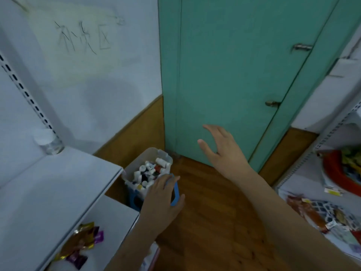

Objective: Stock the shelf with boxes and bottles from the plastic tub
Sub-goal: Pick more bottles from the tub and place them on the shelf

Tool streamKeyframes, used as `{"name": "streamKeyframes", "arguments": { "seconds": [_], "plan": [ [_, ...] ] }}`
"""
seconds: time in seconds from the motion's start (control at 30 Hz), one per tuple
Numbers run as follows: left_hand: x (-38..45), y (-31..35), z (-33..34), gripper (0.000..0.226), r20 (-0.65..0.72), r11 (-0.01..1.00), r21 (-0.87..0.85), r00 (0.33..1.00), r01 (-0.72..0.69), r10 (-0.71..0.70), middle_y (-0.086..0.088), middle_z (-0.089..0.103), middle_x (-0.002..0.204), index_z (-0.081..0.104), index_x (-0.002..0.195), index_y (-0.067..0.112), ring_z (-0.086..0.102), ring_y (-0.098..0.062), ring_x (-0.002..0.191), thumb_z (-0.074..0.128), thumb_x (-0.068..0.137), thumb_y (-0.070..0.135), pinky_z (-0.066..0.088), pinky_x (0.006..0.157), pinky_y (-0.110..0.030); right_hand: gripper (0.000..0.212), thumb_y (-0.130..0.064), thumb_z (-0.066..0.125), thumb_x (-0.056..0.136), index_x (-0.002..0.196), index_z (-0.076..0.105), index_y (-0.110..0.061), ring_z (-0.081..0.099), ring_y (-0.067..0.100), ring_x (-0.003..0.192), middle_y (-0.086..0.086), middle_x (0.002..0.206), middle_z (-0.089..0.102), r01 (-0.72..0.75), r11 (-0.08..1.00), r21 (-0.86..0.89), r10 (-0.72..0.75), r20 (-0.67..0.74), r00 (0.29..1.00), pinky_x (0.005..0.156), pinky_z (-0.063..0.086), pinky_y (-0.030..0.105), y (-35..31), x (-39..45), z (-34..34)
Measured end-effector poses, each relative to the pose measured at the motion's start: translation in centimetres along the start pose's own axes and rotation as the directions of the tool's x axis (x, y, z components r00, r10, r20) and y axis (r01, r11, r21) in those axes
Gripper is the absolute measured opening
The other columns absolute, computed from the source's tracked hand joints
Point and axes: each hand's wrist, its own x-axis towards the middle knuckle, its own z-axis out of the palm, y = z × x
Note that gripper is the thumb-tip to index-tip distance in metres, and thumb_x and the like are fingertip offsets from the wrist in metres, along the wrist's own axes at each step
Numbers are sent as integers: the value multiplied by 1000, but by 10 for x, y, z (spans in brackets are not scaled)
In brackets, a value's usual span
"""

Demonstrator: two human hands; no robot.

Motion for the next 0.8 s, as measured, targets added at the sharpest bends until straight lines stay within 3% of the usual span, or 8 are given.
{"name": "streamKeyframes", "arguments": {
  "seconds": [0.2, 0.37, 0.57, 0.7, 0.8],
  "plan": [
    [94, -35, -10, 57, 8, 996, -75, 998, 57, -57, 5, 45, 141, 45, 142, 24, 42, -14, 130, 49, 93, 53, 38, 105, -31, 59, -54, 39, 99, 146, 41, -19, 39, 16, 135, 0, 146, 46, -7, 1000, 26, 7, 9, 1000, 112, 35, 35, 15, 111, 29],
    [146, -64, -5, 57, -39, 991, -69, 993, 112, -115, 0, 52, 134, 51, 137, 20, 48, -17, 122, 47, 90, 52, 46, 99, -36, 58, -53, 41, 100, 147, 41, -20, 39, 16, 137, 0, 147, 45, -27, 997, 78, 21, 83, 996, 112, 34, 36, 34, 179, 73],
    [206, -107, 18, 55, -49, 970, -25, 969, 242, -243, -2, 46, 144, 45, 142, 21, 42, -21, 133, 56, 94, 46, 42, 107, -40, 57, -51, 42, 101, 146, 42, -18, 41, 20, 136, 4, 147, 45, 53, 991, 122, -78, 212, 974, 107, 29, 27, 53, 276, 143],
    [246, -144, 41, 59, -10, 914, -10, 914, 405, -405, -2, 43, 146, 43, 145, 21, 39, -23, 135, 52, 93, 49, 39, 110, -40, 56, -48, 43, 102, 148, 40, -16, 38, 19, 137, 4, 150, 42, 91, 985, 150, -137, 335, 932, 102, 24, 22, 77, 342, 201],
    [268, -174, 54, 56, 38, 816, -19, 816, 577, -576, -4, 41, 147, 43, 145, 20, 40, -26, 133, 54, 96, 44, 39, 108, -42, 58, -50, 42, 101, 149, 38, -16, 40, 20, 136, 6, 150, 41, 73, 981, 177, -151, 479, 865, 105, 30, 28, 103, 384, 250]
  ]
}}
